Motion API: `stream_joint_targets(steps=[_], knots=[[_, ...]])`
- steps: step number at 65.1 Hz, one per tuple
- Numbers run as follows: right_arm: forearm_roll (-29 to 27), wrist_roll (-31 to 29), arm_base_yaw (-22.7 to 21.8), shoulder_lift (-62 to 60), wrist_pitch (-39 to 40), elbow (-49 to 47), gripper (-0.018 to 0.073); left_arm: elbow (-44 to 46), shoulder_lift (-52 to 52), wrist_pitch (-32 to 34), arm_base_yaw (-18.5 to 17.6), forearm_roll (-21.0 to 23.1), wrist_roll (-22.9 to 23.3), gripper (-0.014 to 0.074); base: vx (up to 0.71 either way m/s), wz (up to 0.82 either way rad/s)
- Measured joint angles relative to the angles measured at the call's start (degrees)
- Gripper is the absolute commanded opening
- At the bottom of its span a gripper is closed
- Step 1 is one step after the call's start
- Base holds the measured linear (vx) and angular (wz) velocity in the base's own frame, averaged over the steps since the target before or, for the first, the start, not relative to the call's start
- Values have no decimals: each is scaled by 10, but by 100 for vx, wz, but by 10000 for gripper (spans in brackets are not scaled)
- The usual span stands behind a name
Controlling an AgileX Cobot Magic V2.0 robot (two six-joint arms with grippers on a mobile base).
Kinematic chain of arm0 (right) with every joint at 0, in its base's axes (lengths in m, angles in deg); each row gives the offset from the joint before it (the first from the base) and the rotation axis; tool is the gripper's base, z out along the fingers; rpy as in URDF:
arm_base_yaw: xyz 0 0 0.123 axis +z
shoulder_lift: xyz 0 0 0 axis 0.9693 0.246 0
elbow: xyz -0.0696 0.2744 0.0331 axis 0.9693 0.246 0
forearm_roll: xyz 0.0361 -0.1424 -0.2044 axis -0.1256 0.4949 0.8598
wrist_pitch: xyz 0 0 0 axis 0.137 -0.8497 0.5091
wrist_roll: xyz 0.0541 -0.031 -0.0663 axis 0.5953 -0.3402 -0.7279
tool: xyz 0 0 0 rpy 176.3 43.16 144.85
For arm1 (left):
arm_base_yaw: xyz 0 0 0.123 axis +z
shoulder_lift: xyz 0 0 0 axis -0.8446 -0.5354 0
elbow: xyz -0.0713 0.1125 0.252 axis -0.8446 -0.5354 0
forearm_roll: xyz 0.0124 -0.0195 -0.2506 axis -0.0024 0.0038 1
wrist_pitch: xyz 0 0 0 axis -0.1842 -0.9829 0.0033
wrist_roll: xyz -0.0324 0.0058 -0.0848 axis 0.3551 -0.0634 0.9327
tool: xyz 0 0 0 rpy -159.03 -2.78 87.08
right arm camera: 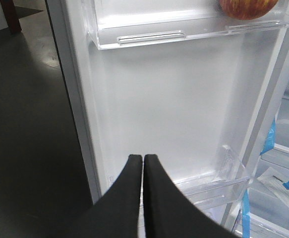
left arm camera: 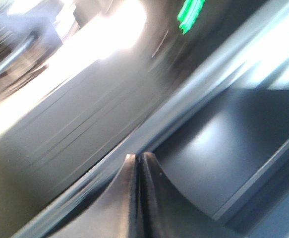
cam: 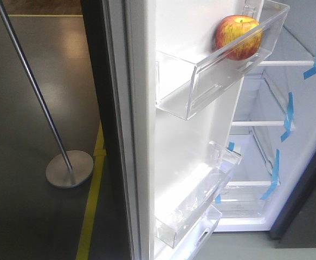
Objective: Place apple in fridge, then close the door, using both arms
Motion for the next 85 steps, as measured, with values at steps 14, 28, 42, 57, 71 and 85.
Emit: stream_joint_targets(steps=[14,28,42,57,71,85], knots=[[0,0,0,0,0,0,-4,126,-17,10,0,-188,39,-7,0,0],[0,0,0,0,0,0,-3,289,-146,-30,0,-349,49,-4,0,0],[0,0,0,0,0,0,-3,406,-314,-46,0,-456,140,45,0,0],[0,0,0,0,1,0,-3,500,-498,36,0,-598,323,239,0,0],[0,0,0,0,1,0,-3,605,-657,77,0,-662,482,414,0,0],[-4,0,0,0,1,0,-3,704,-775,135,0,-675,601,433,0,0]])
